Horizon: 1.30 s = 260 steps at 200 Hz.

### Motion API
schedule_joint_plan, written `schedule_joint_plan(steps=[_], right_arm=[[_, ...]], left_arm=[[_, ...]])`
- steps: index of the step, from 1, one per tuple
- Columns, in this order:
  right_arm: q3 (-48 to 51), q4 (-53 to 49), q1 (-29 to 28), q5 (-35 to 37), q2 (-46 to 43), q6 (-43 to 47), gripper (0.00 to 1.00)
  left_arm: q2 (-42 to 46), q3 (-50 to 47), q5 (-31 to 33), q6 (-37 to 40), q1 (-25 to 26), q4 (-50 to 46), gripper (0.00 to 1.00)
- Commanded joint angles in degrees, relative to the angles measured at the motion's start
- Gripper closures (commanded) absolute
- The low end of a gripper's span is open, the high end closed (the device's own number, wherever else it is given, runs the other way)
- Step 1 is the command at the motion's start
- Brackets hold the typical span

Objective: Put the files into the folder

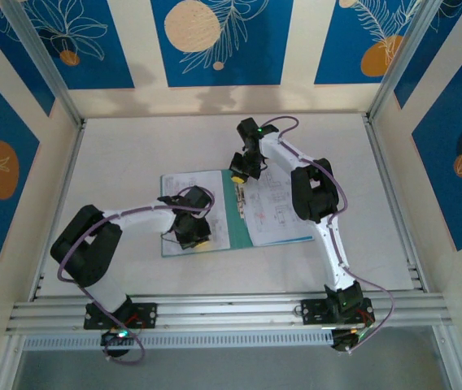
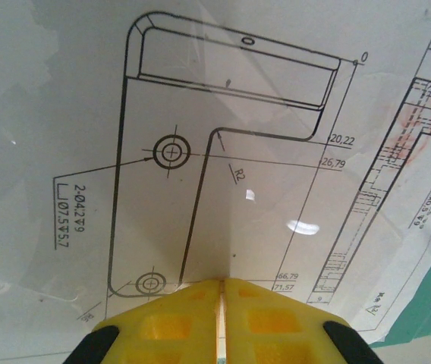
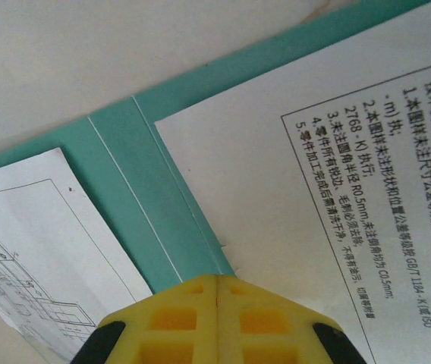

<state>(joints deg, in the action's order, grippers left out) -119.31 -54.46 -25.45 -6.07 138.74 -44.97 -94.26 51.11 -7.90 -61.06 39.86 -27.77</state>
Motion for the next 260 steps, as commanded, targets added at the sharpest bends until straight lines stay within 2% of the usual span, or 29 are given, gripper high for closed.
schedule_joint_plan(steps=[1,88,192,239,260], right_arm=[[1.6,-1.7,-0.4,-2.4,-3.3,1.1,0.96],[7.9,0.8,-0.8,-5.1,-9.9,1.4,0.96],[25.2,5.6,-4.2,-4.6,-23.4,0.0,0.97],[34.5,7.7,-5.6,0.0,-31.6,-4.1,0.96],[40.8,10.5,-5.4,3.4,-38.8,-10.8,0.88]], left_arm=[[-1.7,-1.5,0.5,-0.5,-0.6,0.5,0.91],[-2.3,-1.3,0.4,-1.2,-0.5,0.4,0.91],[-2.8,-1.1,0.2,-1.7,-0.5,0.8,0.91],[-2.8,-1.1,0.1,-1.7,-0.6,1.0,0.91],[-2.5,-1.2,0.0,-1.7,-0.5,1.1,0.91]])
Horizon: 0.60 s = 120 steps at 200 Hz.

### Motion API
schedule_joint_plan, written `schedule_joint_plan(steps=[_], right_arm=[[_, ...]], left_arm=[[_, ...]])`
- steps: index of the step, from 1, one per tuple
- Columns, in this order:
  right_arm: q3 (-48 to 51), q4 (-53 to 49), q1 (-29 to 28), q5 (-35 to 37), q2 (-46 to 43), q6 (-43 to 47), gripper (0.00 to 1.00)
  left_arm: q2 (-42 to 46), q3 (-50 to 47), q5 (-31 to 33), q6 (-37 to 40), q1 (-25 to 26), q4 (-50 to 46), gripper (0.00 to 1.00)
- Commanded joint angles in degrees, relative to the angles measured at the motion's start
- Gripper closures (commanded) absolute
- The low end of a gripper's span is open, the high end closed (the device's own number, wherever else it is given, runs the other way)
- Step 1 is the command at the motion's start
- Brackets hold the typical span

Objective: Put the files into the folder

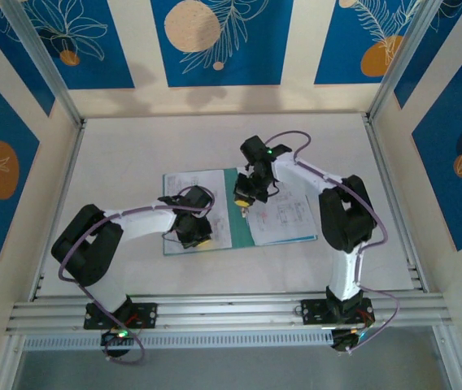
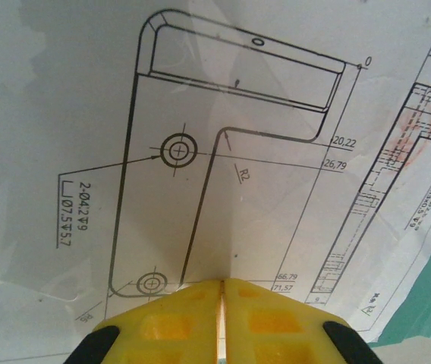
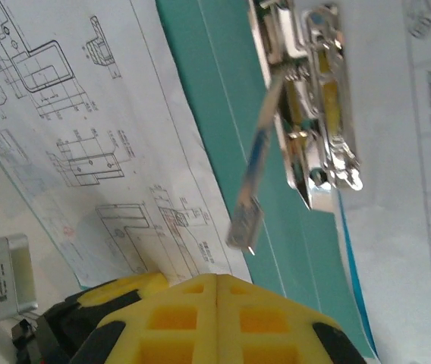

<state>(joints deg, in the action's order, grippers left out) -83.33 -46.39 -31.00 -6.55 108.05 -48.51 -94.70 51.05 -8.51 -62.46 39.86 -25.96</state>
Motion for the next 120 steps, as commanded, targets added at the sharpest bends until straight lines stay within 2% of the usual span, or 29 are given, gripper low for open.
schedule_joint_plan(steps=[1,18,34,60,96,120], right_arm=[[5.2,2.6,0.1,3.9,-8.5,-7.6,0.87],[11.9,8.2,0.2,3.9,-15.0,-14.2,0.76],[19.3,16.4,0.3,0.4,-19.7,-21.2,0.66],[27.2,28.6,0.3,-5.0,-22.1,-31.9,0.54],[28.5,34.1,0.1,-5.1,-21.4,-36.6,0.50],[27.6,33.4,0.7,-4.8,-19.3,-38.0,0.53]], left_arm=[[-2.1,-1.1,0.7,-0.3,-0.5,-0.8,0.91],[-2.0,-1.4,0.6,-0.3,-0.5,-0.7,0.91],[-2.0,-1.4,0.3,-0.3,-0.5,-0.4,0.91],[-2.2,-1.6,-0.2,-0.3,-0.5,0.6,0.91],[-3.2,-1.5,-1.3,-0.6,0.0,2.7,0.91],[-4.0,-0.8,-1.7,-0.7,0.8,3.3,0.91]])
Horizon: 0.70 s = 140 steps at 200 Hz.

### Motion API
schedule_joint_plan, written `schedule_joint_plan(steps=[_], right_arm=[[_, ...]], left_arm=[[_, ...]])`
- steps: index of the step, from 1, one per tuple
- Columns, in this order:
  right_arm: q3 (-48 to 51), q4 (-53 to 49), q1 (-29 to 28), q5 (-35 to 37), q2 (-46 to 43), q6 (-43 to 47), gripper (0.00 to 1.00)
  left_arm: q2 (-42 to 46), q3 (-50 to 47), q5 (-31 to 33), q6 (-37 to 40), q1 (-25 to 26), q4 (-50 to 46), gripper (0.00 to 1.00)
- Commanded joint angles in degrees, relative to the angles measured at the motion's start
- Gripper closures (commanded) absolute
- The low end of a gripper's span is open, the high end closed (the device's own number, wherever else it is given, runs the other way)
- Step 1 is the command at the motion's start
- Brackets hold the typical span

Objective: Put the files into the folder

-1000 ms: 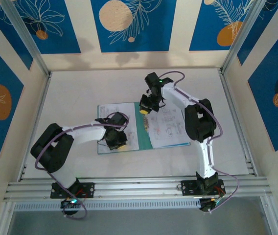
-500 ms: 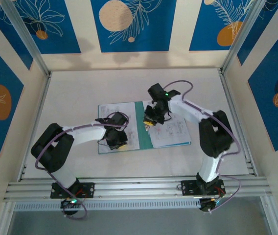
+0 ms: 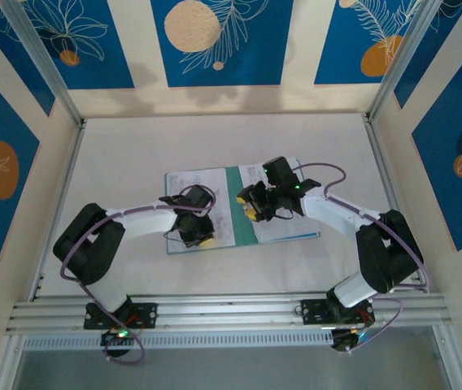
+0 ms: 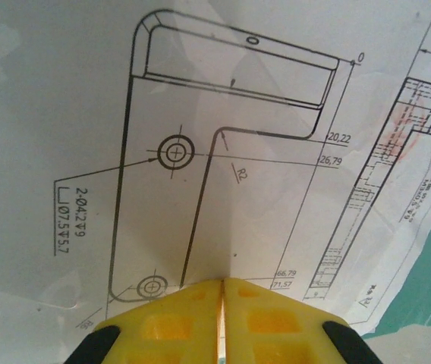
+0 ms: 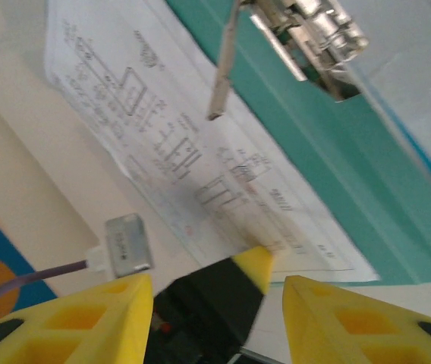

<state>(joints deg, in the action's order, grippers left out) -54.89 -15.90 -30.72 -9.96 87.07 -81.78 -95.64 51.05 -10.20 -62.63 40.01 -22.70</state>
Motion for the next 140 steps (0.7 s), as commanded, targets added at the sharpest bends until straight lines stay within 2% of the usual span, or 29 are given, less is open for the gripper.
schedule_joint_plan(steps=[1,93,140], right_arm=[[-0.8,3.0,0.4,-1.3,1.7,-4.8,0.53],[-1.8,7.6,5.2,-0.7,9.3,-7.0,0.54],[-2.7,7.1,6.0,-0.2,11.3,-7.0,0.61]], left_arm=[[-3.1,-0.8,0.0,-0.5,0.7,0.1,0.91],[-4.7,-0.7,-1.0,-1.5,2.1,2.6,0.91],[-4.9,-0.6,-1.1,-1.5,2.0,3.1,0.91]])
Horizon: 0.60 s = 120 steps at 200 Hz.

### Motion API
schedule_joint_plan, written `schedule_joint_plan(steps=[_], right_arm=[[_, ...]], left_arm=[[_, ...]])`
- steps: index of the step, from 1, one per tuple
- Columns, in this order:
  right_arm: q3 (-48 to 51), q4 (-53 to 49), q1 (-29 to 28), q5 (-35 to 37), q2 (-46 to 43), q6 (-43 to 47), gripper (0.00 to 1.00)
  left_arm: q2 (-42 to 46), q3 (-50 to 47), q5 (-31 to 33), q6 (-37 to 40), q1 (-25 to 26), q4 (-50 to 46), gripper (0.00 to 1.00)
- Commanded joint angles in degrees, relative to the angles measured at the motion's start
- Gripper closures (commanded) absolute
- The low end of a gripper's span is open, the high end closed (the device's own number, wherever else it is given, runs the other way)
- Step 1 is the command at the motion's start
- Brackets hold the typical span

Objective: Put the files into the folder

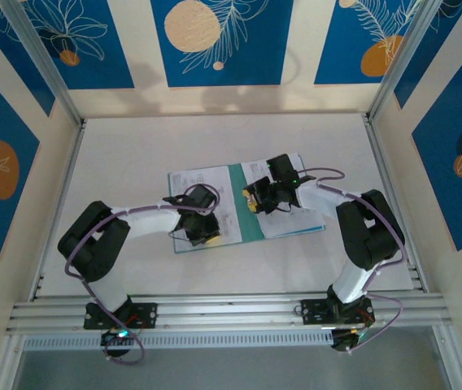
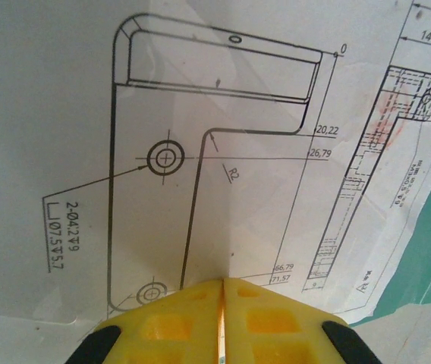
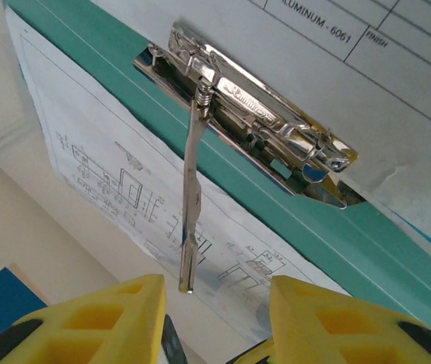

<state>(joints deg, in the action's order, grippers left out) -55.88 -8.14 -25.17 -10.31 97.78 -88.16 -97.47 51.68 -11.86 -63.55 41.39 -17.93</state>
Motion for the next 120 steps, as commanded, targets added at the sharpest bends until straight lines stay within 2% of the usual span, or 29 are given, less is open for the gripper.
schedule_joint_plan(steps=[1,120], right_arm=[[-1.7,-0.7,0.4,0.2,0.6,-0.7,0.61],[0.8,-1.2,1.8,0.6,-0.7,-0.4,0.73]], left_arm=[[-3.1,-1.2,0.5,-0.6,0.6,-1.6,0.91],[-2.8,-1.7,0.3,-0.7,0.7,-1.2,0.91]])
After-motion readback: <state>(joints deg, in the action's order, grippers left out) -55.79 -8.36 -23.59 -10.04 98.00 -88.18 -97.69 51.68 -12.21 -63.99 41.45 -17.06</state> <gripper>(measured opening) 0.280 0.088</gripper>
